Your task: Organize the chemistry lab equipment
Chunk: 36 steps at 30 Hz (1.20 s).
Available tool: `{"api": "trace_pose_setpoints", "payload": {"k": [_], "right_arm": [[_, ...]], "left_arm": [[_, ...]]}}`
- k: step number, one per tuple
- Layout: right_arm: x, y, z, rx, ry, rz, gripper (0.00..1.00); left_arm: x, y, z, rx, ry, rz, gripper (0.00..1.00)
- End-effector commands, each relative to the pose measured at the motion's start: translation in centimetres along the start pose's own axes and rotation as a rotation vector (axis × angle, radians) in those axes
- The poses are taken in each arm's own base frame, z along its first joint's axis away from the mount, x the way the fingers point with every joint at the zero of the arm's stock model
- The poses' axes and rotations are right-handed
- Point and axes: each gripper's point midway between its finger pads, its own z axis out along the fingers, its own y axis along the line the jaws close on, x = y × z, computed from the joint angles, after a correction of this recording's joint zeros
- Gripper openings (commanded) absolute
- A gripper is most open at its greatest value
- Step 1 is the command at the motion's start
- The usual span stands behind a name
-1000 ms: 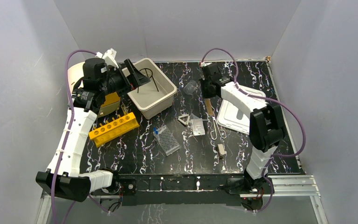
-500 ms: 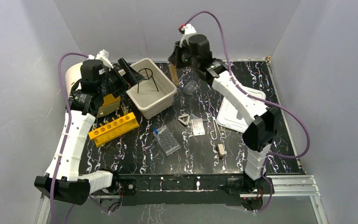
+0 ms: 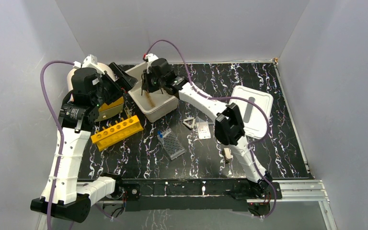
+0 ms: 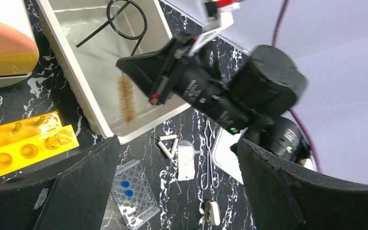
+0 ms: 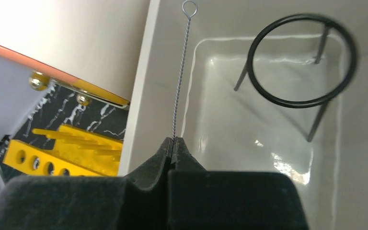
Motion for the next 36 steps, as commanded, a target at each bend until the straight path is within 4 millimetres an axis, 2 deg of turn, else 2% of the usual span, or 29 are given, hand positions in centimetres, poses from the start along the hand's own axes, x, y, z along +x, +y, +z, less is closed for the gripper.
{"api": "trace_pose_setpoints", "payload": {"k": [1,5,8,16,19,21,27,33,36], "right_arm": [[-0.9,1.6,0.8,-0.027,-0.003,-0.052,0.01],[1.6,1.0,2.4,-0.021,0.059,-0.058,0.02],[2.8,0.6,3.1,-0.013,0.079,-0.052,0.04],[4.7,-0.2,4.9,0.031,0.091,-0.008,0.09],[4.6,0.0,5.4,0.025,0.088,0.011,0.18],[3.4,0.7,5.0,0.009,0.069,0.014,0.27],[-0.2,3.1,2.1,-0.046,0.017,0.046,0.42],[-5.9,5.3,-3.1,-0.069,-0.107,0.028,0.51],[-8.2,5.3,-6.1,-0.053,-0.164,0.027,0.55]], "left_arm": [[-1.0,0.0,-1.1,-0.020,-0.035,0.035,0.92],[-1.1,0.0,-1.1,-0.019,-0.036,0.048,0.92],[-1.1,0.0,-1.1,-0.020,-0.032,0.058,0.93],[-0.7,0.0,-0.6,-0.015,-0.009,0.070,0.93],[-0.7,-0.1,-0.6,-0.011,-0.005,0.077,0.93],[-0.7,-0.1,-0.6,-0.010,-0.006,0.081,0.93],[-1.1,-0.4,-0.7,-0.003,-0.019,0.086,0.93],[-1.6,-0.9,-0.8,0.014,-0.034,0.105,0.94],[-1.8,-1.4,-0.8,0.039,-0.033,0.115,0.95]]}}
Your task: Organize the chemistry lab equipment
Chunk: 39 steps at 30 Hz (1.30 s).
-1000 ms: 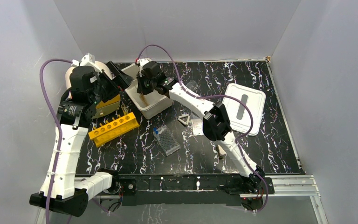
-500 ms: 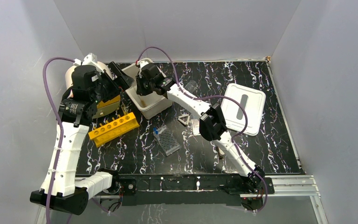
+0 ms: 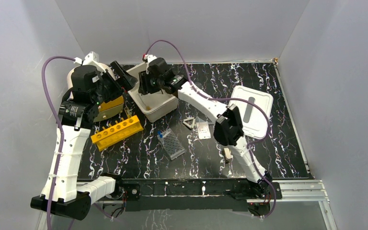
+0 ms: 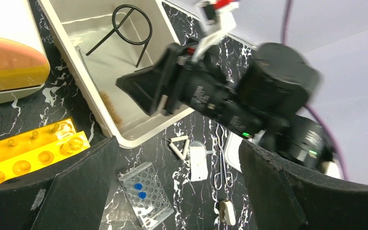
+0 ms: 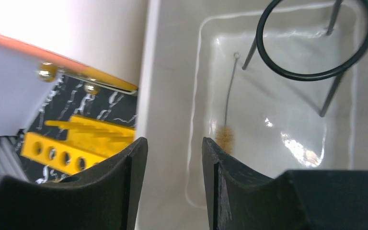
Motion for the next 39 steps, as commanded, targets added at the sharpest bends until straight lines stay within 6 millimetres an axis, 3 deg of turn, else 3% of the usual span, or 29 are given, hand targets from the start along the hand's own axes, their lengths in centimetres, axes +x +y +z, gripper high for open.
{"api": "trace_pose_setpoints", "payload": {"k": [1,5,8,11,13,15,20,24,30,34,39], "right_arm": [[-10.5,4.1,-9.6,-0.065,-0.292,-0.026,0.55],[-12.0,0.7,-13.6,0.040,-0.346,0.032,0.58],[-12.4,-4.3,-16.7,0.174,-0.374,0.140,0.64],[-11.2,-10.3,-18.9,0.314,-0.359,0.277,0.73],[-10.1,-13.8,-19.9,0.400,-0.342,0.357,0.84],[-8.6,-16.1,-20.0,0.454,-0.311,0.417,0.90],[-6.0,-19.7,-18.6,0.539,-0.245,0.494,0.95],[-5.1,-22.5,-17.2,0.586,-0.210,0.501,0.96],[-0.8,-26.3,-14.2,0.702,-0.046,0.586,0.99],[1.2,-28.2,-12.7,0.779,-0.002,0.623,0.99],[2.5,-29.0,-9.9,0.743,0.039,0.617,0.99]], "left_arm": [[-1.4,-1.7,-0.7,0.066,-0.035,0.034,0.95],[-1.5,-1.9,-0.8,0.076,-0.044,0.035,0.96],[-1.5,-1.8,-0.8,0.074,-0.047,0.034,0.96],[-1.2,-1.5,-0.6,0.062,-0.041,0.028,0.96],[-1.0,-1.2,-0.4,0.055,-0.036,0.025,0.96],[-0.8,-1.7,-0.2,0.081,-0.019,0.041,0.97],[-0.7,-2.1,0.5,0.096,0.004,0.061,0.98],[-0.4,-1.9,1.0,0.089,0.017,0.055,0.98],[0.0,-1.3,1.9,0.067,0.033,0.050,0.98],[0.0,-1.7,2.3,0.083,0.042,0.063,0.98],[0.1,-1.5,2.7,0.075,0.047,0.068,0.98]]}}
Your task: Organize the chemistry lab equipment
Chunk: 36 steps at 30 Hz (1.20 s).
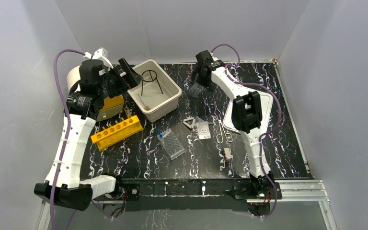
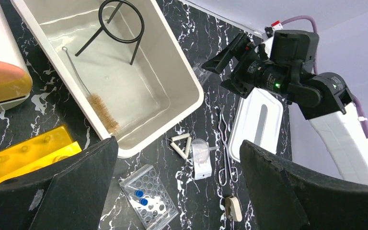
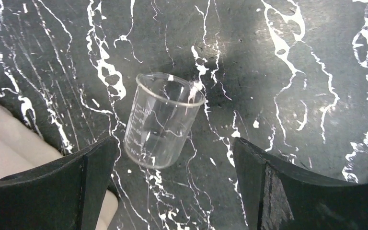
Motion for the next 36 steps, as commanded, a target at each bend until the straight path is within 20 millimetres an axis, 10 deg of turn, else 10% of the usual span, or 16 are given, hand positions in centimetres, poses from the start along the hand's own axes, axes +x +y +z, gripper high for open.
{"api": "trace_pose_setpoints", "payload": {"k": [1,14,26,36], "right_arm": [[-0.5,1.7,0.5,-0.040,0.001,0.006,0.99],[2.3,1.0,3.7,0.077,0.073,-0.024,0.91],[3.1,1.0,4.1,0.099,0.040,-0.102,0.61],[-0.6,3.8,-0.6,-0.095,-0.146,-0.267,0.50]], "left_arm": [[-0.5,-0.7,-0.1,0.027,-0.012,0.024,0.98],[-0.6,-0.4,0.3,0.015,-0.009,0.040,0.98],[0.0,-0.4,-0.2,0.024,-0.004,0.034,0.98],[0.2,-1.2,-0.9,0.063,0.011,0.014,0.98]]}}
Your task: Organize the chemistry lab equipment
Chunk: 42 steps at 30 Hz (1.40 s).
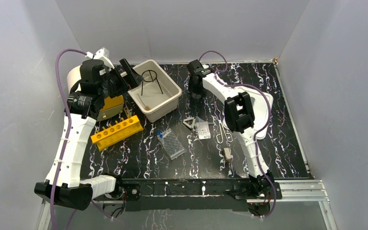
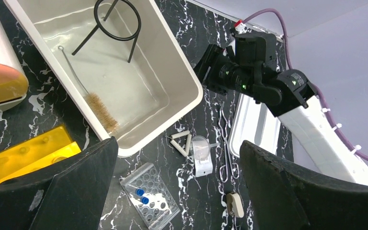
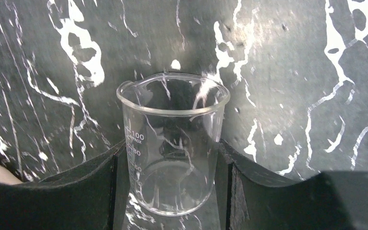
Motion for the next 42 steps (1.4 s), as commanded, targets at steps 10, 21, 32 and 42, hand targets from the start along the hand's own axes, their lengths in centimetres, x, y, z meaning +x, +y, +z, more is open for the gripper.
{"api": "trace_pose_setpoints", "payload": {"k": [10,21,32,42], "right_arm": [[-6.9,1.2,-19.2,-0.425,-0.607,-0.233,0.50],[-3.5,1.0,-34.7,-0.750,-0.911,-0.500,0.50],[2.4,1.5,-40.2,-1.020,-1.005,-0.792,0.55],[5.6,2.8,-40.3,-1.187,-0.909,-0.936,0.51]], "left_arm": [[1.2,-4.4,-0.4,0.209,0.109,-0.110,0.97],[0.3,-12.0,1.3,0.526,0.237,-0.336,0.96],[3.5,-16.6,4.4,0.620,0.438,-0.419,0.90],[6.3,-17.0,2.3,0.733,0.499,-0.227,0.85]]}}
